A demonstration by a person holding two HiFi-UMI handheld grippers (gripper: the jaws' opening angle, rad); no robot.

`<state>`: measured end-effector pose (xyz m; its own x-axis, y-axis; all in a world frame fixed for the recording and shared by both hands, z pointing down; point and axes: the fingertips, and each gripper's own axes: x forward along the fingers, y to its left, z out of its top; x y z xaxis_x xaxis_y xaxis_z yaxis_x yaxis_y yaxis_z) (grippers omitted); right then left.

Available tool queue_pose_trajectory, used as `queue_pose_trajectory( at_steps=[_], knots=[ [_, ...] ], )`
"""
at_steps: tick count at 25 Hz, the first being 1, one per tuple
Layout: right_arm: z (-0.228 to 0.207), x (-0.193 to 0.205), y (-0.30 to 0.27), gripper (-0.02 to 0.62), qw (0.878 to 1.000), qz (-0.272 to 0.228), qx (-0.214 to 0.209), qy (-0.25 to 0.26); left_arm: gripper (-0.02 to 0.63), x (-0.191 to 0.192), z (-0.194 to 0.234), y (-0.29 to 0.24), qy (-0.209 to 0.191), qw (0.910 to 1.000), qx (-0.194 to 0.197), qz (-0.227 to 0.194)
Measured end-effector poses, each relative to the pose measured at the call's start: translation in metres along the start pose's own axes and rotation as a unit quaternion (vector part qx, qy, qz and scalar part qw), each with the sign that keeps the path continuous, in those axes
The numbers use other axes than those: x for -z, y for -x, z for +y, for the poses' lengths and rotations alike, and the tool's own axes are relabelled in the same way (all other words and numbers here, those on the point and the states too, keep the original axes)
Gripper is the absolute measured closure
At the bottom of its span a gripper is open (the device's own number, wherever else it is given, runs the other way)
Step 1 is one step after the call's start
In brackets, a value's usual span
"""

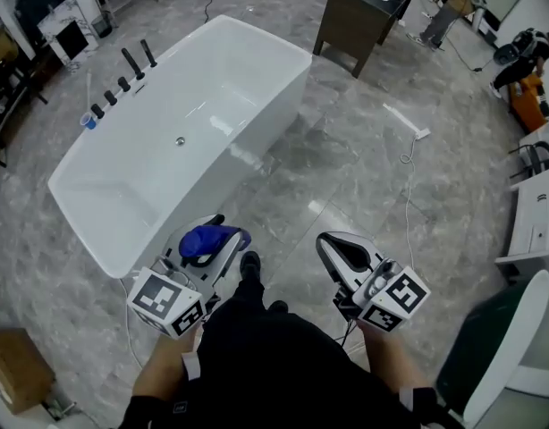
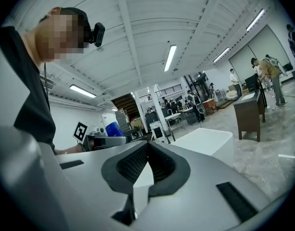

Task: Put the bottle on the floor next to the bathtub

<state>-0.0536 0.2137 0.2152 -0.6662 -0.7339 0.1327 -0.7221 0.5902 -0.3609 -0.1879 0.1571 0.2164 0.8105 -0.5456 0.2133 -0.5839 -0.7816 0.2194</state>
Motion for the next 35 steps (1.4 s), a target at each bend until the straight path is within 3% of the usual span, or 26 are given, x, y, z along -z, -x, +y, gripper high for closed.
queue_pose_trajectory(
  at_steps=[8,17,27,31,35],
  knots=[
    [-0.054,-0.037,-0.07,0.568,1.0,-0.005,0.028,0.003,0.451,-0.025,0.073,-0.058,0.011,0.9994,0.033,0.0],
    [-0.106,-0.045,-0.118,0.568,0.999,0.005,0.024,-0.035,0.451,-0.036,0.127,-0.11,0.019,0.9995,0.022,0.006],
    [-0.209,-0.048,-0.123,0.568,0.996,0.056,-0.043,-0.056,0.453,-0.033,0.127,-0.218,0.046,0.9983,-0.024,0.025],
    [-0.252,-0.043,-0.115,0.568,0.993,0.082,-0.075,-0.051,0.452,-0.02,0.128,-0.256,0.074,0.9953,-0.058,0.021],
    [-0.294,-0.033,-0.106,0.568,0.99,0.102,-0.093,-0.043,0.451,-0.002,0.125,-0.293,0.075,0.9939,-0.077,0.025]
  ],
)
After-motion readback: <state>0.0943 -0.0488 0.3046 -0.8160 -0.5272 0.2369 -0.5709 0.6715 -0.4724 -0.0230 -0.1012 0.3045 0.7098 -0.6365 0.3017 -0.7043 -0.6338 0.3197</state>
